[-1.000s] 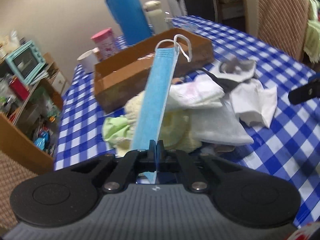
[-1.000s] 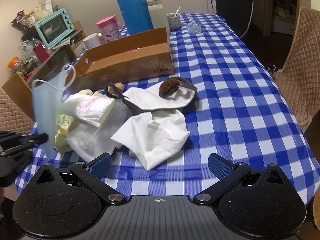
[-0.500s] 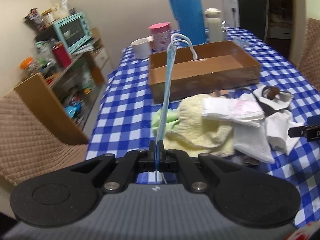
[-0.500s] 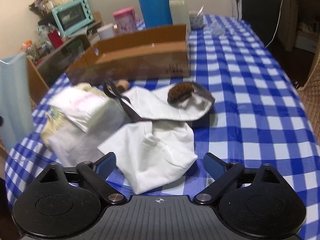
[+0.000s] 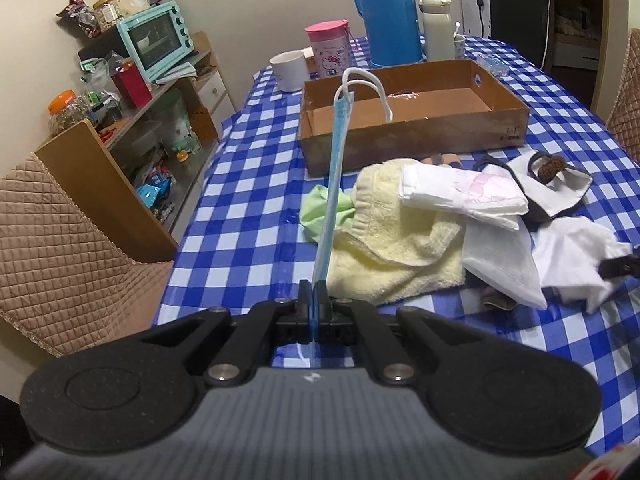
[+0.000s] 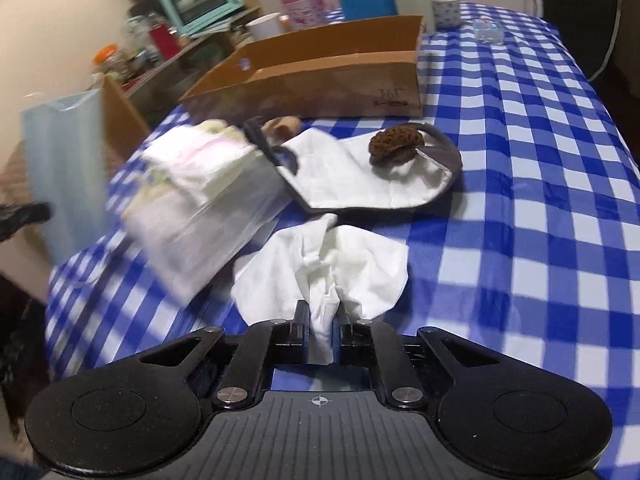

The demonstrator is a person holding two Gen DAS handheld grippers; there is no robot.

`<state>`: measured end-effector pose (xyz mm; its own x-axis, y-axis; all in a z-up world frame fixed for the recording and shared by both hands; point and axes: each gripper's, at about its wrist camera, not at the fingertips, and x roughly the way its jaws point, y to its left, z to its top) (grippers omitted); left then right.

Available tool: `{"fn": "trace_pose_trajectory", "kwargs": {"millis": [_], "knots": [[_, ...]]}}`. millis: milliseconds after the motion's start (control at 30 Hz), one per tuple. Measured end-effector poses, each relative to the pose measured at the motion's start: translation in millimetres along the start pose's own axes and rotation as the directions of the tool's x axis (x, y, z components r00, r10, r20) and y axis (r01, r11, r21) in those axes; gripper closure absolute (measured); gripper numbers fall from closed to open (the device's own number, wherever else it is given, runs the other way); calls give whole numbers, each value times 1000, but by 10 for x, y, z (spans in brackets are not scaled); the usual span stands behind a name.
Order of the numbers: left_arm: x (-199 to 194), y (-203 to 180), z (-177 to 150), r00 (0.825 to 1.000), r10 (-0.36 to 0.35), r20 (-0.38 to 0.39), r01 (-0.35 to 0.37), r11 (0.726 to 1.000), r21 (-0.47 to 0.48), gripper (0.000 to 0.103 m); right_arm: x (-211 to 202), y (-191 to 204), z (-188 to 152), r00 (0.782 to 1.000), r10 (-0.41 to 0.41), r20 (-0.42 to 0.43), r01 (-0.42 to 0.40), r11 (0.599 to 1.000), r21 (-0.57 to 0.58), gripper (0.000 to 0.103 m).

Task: Organize soft objects
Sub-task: 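Lift the blue mask with the left gripper while the right gripper lifts the white cloth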

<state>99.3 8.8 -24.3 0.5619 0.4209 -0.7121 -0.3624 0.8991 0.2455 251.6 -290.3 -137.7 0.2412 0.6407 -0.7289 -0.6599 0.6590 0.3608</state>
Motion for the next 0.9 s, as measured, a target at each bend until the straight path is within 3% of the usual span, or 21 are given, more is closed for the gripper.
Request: {"fn": "trace_pose_trajectory", "kwargs": {"millis": [100,233,333,433,500,567,600,700,900], "knots": [[10,-45,-20,1000,-15,-5,15,1000,10,101,-261,-53,-85,999,33,-38,-35,999,-41,93],[12,-92,-25,1000,-30,-4,30,999,20,101,-488,-104,-125,998,-35,-60,31,997,-75,93],[-8,-126,-23,999,-34,0,34,999,27,101,-514,-63,-87,994,-104,-32,100,989,-107,92],[-25,-145,-15,999,-33,-1,33,999,28,101,-379,-5,-22,996,-89,-27,87,994,-73,91],[-44,-144,-20,1000,-30,-2,30,999,27,100,-238,10,14,997,-65,-36,65,998,-22,81],[-73,-147,-28,1000,-22,-3,22,999,24,100,-103,14,35,998,-59,-38,61,997,36,46],[-86,-145,-34,1000,-18,-4,18,1000,21,100,-65,17,38,998,-60,-29,61,997,56,38],[-121,-132,-62,1000,-4,-11,4,1000,9,101,46,32,61,999,-48,-24,50,994,96,33],[-158,-123,-121,999,26,-26,-26,1000,-9,100,208,80,81,994,-110,-17,111,990,82,33]]}}
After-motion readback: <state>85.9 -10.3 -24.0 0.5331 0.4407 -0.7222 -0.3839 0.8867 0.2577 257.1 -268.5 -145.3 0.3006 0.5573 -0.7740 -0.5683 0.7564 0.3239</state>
